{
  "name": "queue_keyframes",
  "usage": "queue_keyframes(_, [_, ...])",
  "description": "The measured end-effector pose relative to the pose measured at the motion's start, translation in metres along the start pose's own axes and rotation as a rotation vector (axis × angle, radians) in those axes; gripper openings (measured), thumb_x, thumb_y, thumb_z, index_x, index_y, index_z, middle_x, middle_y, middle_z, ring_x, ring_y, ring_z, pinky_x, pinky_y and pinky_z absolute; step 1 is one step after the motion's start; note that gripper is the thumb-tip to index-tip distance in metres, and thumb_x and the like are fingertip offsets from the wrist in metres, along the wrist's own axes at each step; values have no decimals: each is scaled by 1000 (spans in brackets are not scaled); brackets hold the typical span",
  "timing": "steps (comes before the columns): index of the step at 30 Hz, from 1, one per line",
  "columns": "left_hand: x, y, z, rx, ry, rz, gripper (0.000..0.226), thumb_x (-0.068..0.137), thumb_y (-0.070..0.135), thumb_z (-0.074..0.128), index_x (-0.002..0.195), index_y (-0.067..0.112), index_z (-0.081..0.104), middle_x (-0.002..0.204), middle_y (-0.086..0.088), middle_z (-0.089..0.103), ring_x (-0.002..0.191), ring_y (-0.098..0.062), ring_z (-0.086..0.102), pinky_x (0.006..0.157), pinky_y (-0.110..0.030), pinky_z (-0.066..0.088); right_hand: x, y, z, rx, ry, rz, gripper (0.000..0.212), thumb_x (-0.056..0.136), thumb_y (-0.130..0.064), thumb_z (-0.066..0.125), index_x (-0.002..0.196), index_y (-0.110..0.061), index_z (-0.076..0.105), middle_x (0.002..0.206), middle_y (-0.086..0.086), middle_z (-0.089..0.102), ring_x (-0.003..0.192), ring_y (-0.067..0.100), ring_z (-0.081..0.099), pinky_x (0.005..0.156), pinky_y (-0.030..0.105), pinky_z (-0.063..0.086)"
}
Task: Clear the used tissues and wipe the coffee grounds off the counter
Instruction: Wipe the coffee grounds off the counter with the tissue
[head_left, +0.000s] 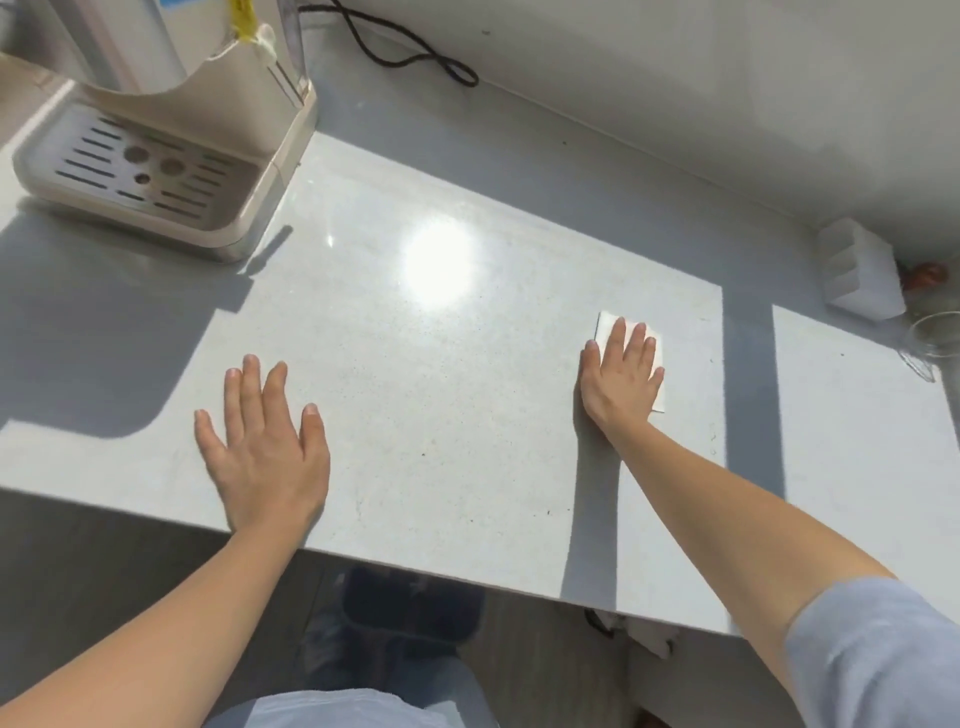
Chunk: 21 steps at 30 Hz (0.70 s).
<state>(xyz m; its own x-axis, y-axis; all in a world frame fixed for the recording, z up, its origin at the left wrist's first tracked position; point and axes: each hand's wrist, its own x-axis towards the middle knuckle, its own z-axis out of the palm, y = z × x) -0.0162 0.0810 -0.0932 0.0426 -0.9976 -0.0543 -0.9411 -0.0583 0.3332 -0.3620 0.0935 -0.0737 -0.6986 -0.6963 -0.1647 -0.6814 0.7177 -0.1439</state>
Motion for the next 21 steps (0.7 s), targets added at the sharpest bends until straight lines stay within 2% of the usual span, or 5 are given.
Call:
queue_keyframes(3, [2,-9,3,32,23,-54,59,94,45,8,148,22,20,161,0,11,148,-16,3,116,-48,1,17,-77,22,9,-94,-243,61,100,-47,18,154,-22,5,162,5,-3,149,23,-6,119,49,-2])
queue_keyframes(8, [4,-6,-1,-17,28,-45,58,94,42,7,148,24,22,161,2,11,148,-14,3,116,-46,-2,-63,-163,49,13,-152,-688,57,101,-40,21,154,-24,9,163,3,-1,149,20,-6,119,47,-3])
queue_keyframes(14, [1,-11,0,-121,66,-36,55,96,38,10,145,23,30,160,2,16,147,-12,6,117,-45,-3,-204,-121,69,-31,-267,-981,55,102,-39,18,154,-25,6,163,1,-2,148,18,-13,119,44,-9])
queue_keyframes(17, [-1,-13,1,-131,64,-23,55,96,38,10,146,23,29,160,1,15,147,-12,5,117,-45,-4,-231,-50,60,-76,-268,-941,54,102,-40,16,153,-30,3,163,-3,-6,148,16,-15,118,41,-13])
queue_keyframes(21, [-2,-13,4,-119,56,-17,55,96,39,9,145,23,27,160,1,14,147,-11,3,117,-46,-3,-201,41,39,-21,-197,-546,55,101,-43,13,151,-35,-7,159,-10,-17,145,10,-22,118,41,-11])
